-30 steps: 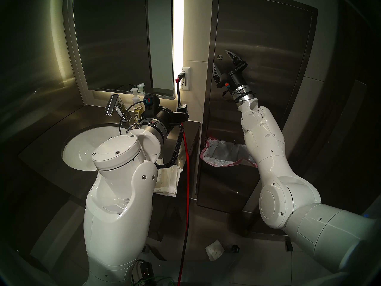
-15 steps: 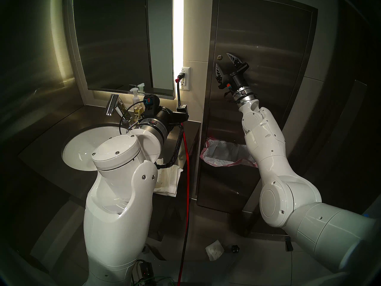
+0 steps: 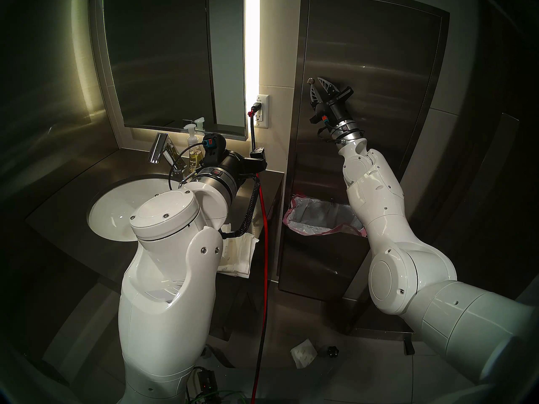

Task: Twist key and open towel dispenser

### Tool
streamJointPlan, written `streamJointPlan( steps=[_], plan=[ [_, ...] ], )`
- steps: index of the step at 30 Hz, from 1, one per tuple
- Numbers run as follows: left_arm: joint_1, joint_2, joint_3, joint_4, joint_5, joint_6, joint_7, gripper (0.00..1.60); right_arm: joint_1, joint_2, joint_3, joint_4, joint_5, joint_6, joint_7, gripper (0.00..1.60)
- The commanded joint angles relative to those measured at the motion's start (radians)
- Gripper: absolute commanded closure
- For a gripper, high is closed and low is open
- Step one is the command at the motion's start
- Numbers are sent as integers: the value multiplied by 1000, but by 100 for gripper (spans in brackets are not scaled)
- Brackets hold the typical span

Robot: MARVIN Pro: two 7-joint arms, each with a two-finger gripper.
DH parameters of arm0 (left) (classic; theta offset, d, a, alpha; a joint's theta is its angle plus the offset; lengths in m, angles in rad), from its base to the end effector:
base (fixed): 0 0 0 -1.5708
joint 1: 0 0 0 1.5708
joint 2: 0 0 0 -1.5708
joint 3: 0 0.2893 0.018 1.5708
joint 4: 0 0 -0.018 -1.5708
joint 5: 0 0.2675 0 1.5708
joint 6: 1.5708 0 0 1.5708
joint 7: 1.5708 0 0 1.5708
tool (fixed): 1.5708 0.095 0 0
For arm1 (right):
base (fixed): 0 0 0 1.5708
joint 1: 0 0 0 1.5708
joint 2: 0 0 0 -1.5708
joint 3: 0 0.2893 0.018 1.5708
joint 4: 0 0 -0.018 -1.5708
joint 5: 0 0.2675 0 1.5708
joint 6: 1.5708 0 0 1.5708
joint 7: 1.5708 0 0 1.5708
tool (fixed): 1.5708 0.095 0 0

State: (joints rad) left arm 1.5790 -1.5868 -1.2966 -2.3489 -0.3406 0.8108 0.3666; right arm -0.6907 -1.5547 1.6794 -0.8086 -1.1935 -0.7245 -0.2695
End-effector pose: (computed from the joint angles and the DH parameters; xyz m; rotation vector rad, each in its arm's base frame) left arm 0.3053 -0.0771 -0.1240 2.1407 0.0832 1.9106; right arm 0.5673 0.0084 -0.1007 0.7432 0.9132 2.1894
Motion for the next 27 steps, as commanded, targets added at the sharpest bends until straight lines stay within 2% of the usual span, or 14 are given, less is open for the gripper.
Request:
streamJointPlan(
  steps=[1, 3, 5, 6, 7, 12, 13, 19, 21, 22, 23, 25, 27],
  plan=[
    [-9, 1, -2, -9, 0, -2, 1, 0, 42, -4, -3, -2, -1, -3, -12, 50],
    [-9, 1, -2, -9, 0, -1, 1, 0, 42, -5, -3, -4, 0, -4, -11, 47],
    [-9, 1, -2, -9, 0, -1, 1, 0, 42, -5, -3, -5, 0, -5, -10, 58],
    [-9, 1, -2, -9, 0, -1, 1, 0, 42, -5, -3, -5, 0, -6, -10, 74],
    [-9, 1, -2, -9, 0, -1, 1, 0, 44, -5, -3, -2, 0, -7, -10, 82],
    [-9, 1, -2, -9, 0, -1, 1, 0, 46, -4, -3, 5, -1, -11, -10, 83],
    [-9, 1, -2, -9, 0, -1, 1, 0, 45, -4, -2, 6, 0, -13, -9, 110],
    [-9, 1, -2, -9, 0, -2, 1, 0, 47, -5, 2, 9, 1, -18, -6, 114],
    [-9, 1, -2, -9, 0, -1, 1, 0, 47, -5, 3, 10, 2, -19, -6, 127],
    [-9, 2, -2, -9, -1, -2, 1, 0, 52, -6, 4, 18, 3, -17, -8, 127],
    [-9, 1, -2, -9, 0, -2, 1, 0, 56, -7, 6, 20, 5, -16, -7, 147],
    [-9, 1, -2, -9, 0, -2, 1, 0, 66, -9, 11, 37, 11, -16, -11, 160],
    [-9, 1, -2, -9, 0, -2, 1, 0, 79, -18, 22, 45, 25, -12, -11, 160]
  ],
)
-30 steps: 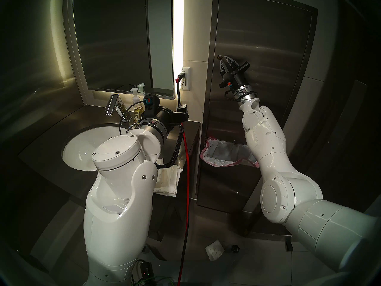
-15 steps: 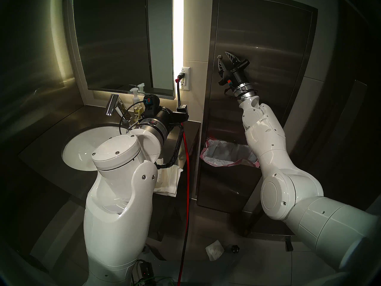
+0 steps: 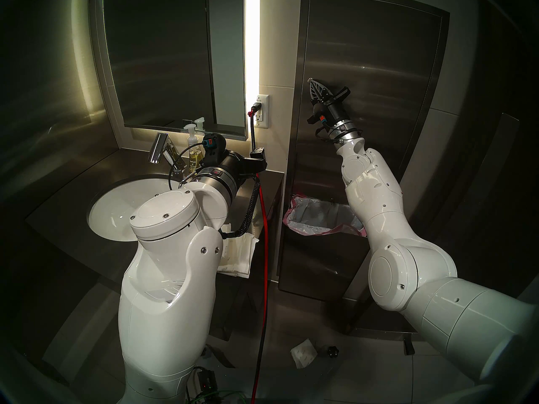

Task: Twist key and open towel dispenser

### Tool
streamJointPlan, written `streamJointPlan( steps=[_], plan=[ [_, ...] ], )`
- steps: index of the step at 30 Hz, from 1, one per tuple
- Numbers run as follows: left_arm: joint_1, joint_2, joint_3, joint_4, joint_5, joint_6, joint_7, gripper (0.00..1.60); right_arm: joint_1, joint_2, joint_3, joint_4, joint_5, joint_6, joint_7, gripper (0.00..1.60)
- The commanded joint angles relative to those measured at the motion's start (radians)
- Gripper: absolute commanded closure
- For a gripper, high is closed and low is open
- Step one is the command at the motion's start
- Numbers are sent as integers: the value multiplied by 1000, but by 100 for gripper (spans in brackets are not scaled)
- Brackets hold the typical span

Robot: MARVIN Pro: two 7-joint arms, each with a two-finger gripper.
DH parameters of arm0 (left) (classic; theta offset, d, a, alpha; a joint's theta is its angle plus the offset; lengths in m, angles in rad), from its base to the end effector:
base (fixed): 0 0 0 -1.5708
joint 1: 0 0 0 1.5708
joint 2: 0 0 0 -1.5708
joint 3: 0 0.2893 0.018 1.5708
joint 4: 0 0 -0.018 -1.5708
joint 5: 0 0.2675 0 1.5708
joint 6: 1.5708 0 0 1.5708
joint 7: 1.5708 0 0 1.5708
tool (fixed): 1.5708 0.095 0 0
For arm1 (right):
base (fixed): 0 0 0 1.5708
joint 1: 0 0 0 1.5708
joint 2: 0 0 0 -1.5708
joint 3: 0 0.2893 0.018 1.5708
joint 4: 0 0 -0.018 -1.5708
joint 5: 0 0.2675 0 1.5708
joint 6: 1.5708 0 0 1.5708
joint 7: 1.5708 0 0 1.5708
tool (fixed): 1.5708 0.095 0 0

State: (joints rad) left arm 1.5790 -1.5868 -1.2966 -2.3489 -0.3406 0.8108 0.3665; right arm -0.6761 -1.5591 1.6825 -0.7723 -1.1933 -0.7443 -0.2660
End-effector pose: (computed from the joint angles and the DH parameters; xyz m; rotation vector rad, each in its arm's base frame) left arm 0.3053 -0.0771 -0.1240 2.1406 0.0831 1.9106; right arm 0.5701 0.0120 -0.1041 0.7558 0.9302 2.2085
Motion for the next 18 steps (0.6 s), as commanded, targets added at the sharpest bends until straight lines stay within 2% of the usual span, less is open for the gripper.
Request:
streamJointPlan(
  steps=[1, 5, 8, 9, 10, 11, 12, 14, 18],
  plan=[
    [-9, 1, -2, -8, 0, -2, 1, 0, 70, -14, 21, 12, 27, 8, -13, 160],
    [-9, 1, -2, -8, 0, -2, 0, 0, 85, -16, 25, 27, 28, 6, -13, 157],
    [-9, 3, -2, -8, -1, -2, 1, 0, 93, -16, 27, 30, 28, 2, -12, 97],
    [-9, 3, -2, -8, -1, -2, 1, 0, 93, -16, 27, 30, 28, 2, -12, 97],
    [-9, 1, -2, -8, 1, -2, 0, 0, 94, -16, 27, 31, 28, 1, -12, 107],
    [-9, 1, -2, -8, 0, -2, 0, 0, 96, -16, 27, 33, 28, 0, -13, 108],
    [-9, 1, -2, -8, 0, -2, 0, 0, 98, -16, 28, 35, 28, 0, -13, 108],
    [-9, 1, -2, -8, 0, -2, 0, 0, 105, -17, 29, 39, 28, 1, -11, 97],
    [-8, 1, -2, -8, 0, -2, 0, 0, 121, -17, 31, 53, 27, 1, -10, 109]
  ],
)
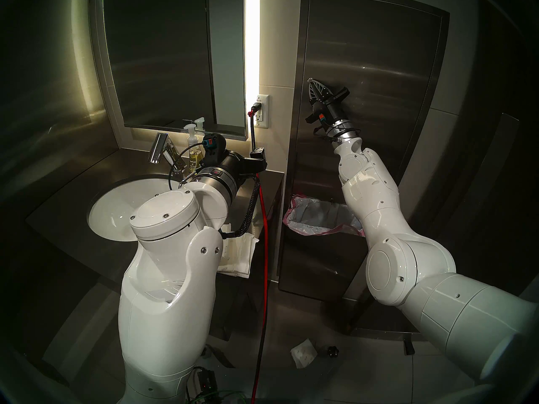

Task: Twist key and open towel dispenser

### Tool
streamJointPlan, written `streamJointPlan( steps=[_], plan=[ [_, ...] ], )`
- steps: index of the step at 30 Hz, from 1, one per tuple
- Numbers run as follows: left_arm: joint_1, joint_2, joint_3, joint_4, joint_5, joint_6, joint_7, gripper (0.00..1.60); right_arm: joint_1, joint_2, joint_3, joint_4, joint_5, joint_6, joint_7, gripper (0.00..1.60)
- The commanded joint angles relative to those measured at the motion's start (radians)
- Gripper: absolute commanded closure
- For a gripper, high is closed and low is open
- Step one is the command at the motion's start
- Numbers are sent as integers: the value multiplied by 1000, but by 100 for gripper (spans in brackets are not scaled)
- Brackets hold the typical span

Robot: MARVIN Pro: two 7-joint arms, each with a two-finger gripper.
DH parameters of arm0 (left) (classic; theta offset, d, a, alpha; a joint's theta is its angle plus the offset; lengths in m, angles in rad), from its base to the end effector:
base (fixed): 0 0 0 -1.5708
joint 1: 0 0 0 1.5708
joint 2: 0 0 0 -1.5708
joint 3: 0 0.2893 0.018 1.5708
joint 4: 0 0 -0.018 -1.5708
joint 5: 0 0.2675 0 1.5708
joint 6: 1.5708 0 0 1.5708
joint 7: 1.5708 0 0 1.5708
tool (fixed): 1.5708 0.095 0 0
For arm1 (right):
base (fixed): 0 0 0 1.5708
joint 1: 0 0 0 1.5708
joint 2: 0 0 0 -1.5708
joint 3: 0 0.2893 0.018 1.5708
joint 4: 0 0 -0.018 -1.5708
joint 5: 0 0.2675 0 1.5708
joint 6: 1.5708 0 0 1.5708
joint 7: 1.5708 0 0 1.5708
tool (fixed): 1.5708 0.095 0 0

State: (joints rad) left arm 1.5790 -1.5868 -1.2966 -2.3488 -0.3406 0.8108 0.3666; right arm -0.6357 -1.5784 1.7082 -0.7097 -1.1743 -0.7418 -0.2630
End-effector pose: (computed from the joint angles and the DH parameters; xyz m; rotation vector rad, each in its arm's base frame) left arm 0.3053 -0.0771 -0.1240 2.1408 0.0832 1.9105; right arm 0.5779 0.0158 -0.1005 0.8064 0.8881 2.2424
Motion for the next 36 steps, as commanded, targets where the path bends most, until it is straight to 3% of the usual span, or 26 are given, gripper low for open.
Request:
streamJointPlan(
  steps=[1, 3, 13, 21, 36],
  plan=[
    [-9, 1, -2, -8, 0, -2, 0, 0, 83, 2, 6, -7, 8, -2, -13, 134],
    [-9, 2, -2, -8, 0, -2, 0, 0, 86, 0, 7, -4, 9, -3, -13, 160],
    [-8, 1, -2, -8, 0, -2, 0, 0, 70, -49, 48, -24, 60, -22, -45, 160],
    [-8, 2, -2, -8, 0, -2, 0, 0, 54, -166, 168, -34, 194, 14, -99, 160],
    [-7, 2, -2, -7, 1, -2, 0, 0, 96, -281, 333, -68, 375, 48, -123, 160]
  ],
)
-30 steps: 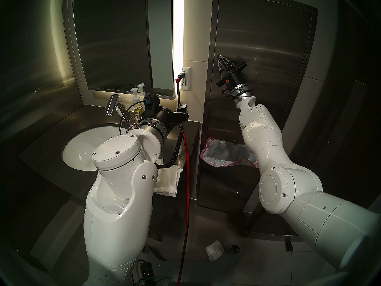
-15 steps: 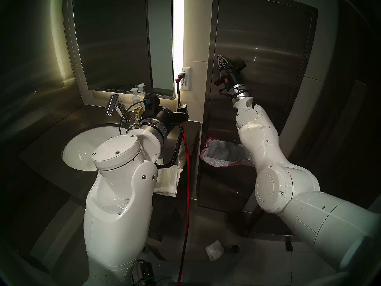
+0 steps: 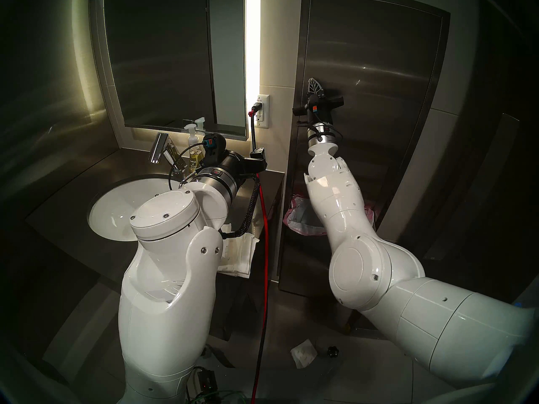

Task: Twist key and open towel dispenser

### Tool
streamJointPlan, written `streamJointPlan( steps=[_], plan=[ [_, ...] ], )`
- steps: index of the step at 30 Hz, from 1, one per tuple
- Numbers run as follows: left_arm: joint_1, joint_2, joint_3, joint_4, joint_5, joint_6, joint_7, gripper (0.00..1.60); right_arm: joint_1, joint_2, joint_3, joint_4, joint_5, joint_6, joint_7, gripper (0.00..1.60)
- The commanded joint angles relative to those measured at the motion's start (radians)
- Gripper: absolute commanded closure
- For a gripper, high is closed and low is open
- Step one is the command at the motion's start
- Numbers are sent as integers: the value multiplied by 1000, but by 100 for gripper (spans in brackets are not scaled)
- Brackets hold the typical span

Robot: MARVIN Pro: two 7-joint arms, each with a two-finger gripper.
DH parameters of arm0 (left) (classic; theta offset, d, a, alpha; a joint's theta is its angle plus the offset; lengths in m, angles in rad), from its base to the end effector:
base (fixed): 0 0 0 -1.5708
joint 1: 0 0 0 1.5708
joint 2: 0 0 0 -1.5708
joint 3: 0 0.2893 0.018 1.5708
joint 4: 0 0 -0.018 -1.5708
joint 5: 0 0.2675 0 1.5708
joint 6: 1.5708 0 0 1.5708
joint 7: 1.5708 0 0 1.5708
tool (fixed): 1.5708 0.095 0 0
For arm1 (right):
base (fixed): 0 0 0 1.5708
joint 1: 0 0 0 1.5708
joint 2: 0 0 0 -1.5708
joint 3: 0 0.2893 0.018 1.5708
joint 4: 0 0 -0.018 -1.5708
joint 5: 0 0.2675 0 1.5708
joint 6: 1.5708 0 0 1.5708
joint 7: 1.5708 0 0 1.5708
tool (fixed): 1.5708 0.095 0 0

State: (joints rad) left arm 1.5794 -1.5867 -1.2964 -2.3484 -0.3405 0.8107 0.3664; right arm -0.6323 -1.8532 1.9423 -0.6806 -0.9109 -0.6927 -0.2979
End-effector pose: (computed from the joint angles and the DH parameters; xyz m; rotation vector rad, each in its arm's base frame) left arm 0.3053 -0.0772 -0.1243 2.1414 0.0828 1.9098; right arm 0.5732 0.0814 -0.1055 1.1412 0.1944 2.5806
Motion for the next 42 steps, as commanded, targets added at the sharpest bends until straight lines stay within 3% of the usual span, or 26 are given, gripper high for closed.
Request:
streamJointPlan(
  steps=[1, 6, 12, 21, 25, 26, 27, 28, 31, 37, 42],
  plan=[
    [-8, 2, -2, -7, 0, -2, 0, 0, 95, -13, 108, -101, 122, 0, -87, 160],
    [-7, 1, -2, -7, 1, -2, 0, 0, 103, -33, 142, -102, 162, -12, -81, 160],
    [-8, 2, -2, -7, 0, -2, 0, 0, 101, -34, 130, -109, 152, -65, -54, 160],
    [-8, 1, -2, -8, 1, -2, 0, 0, 44, -43, 161, -203, 187, -154, -59, 160],
    [-8, 1, -2, -8, 0, -2, 0, 0, -16, -48, 155, -269, 197, -157, 6, 160],
    [-9, 2, -2, -8, 0, -2, 0, 0, -37, -54, 147, -298, 201, -161, 29, 145],
    [-8, 1, -2, -8, 0, -2, 0, 0, -51, -54, 132, -303, 191, -176, 46, 46],
    [-8, 1, -2, -8, 1, -2, 0, 0, -64, -58, 120, -313, 187, -185, 63, 0],
    [-8, 1, -2, -8, 0, -2, 0, 0, -134, -91, 79, -373, 187, -185, 139, 0],
    [-8, 1, -2, -8, 1, -2, 0, 0, -198, -107, 49, -417, 197, -181, 227, 0],
    [-9, 1, -3, -9, 0, -2, 0, 0, -265, -117, 19, -494, 244, -138, 327, 0]
  ],
)
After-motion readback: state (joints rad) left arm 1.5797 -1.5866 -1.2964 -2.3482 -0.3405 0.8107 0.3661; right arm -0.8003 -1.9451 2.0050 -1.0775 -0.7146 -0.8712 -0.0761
